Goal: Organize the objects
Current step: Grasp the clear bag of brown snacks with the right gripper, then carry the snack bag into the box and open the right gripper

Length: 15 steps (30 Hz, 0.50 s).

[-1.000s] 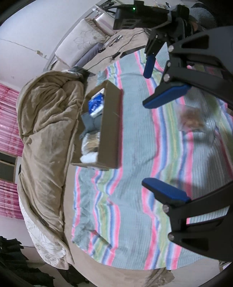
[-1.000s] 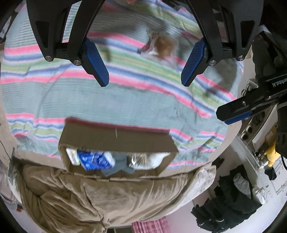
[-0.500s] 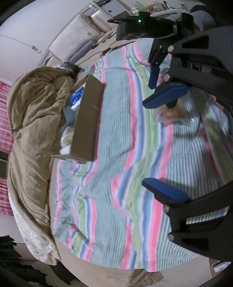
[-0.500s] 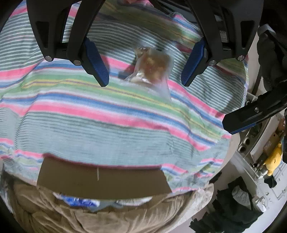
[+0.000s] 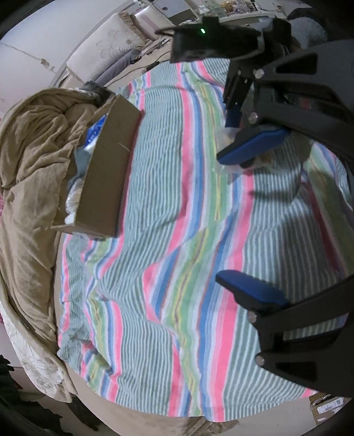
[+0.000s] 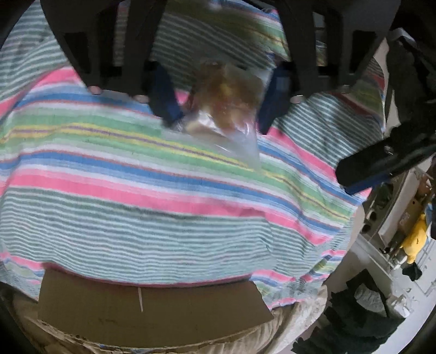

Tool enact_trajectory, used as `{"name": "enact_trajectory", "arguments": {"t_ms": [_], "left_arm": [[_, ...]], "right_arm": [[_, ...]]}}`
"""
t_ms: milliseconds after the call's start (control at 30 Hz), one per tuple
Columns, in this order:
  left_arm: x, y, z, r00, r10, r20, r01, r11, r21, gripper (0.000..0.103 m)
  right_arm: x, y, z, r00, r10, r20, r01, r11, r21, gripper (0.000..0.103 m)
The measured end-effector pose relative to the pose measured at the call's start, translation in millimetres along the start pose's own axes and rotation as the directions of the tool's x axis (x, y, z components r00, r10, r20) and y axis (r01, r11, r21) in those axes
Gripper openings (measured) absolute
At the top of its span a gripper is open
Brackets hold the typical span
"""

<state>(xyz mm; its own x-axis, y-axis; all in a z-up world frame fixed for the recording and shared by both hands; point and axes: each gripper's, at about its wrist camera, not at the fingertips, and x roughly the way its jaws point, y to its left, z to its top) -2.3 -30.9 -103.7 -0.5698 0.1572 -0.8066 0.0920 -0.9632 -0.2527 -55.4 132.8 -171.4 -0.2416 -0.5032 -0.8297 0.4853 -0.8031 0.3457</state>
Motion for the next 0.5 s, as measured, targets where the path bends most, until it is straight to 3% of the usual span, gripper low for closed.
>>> {"name": "enact_trajectory", "arguments": {"t_ms": [500], "left_arm": [[9,5,29,1.000,0.017,0.016,-0.017,1.000,-0.004,0.081]], "right_arm": [[-41,-9,39,0.994,0.000,0.113,0.001,1.000,-0.006,0.047]]}}
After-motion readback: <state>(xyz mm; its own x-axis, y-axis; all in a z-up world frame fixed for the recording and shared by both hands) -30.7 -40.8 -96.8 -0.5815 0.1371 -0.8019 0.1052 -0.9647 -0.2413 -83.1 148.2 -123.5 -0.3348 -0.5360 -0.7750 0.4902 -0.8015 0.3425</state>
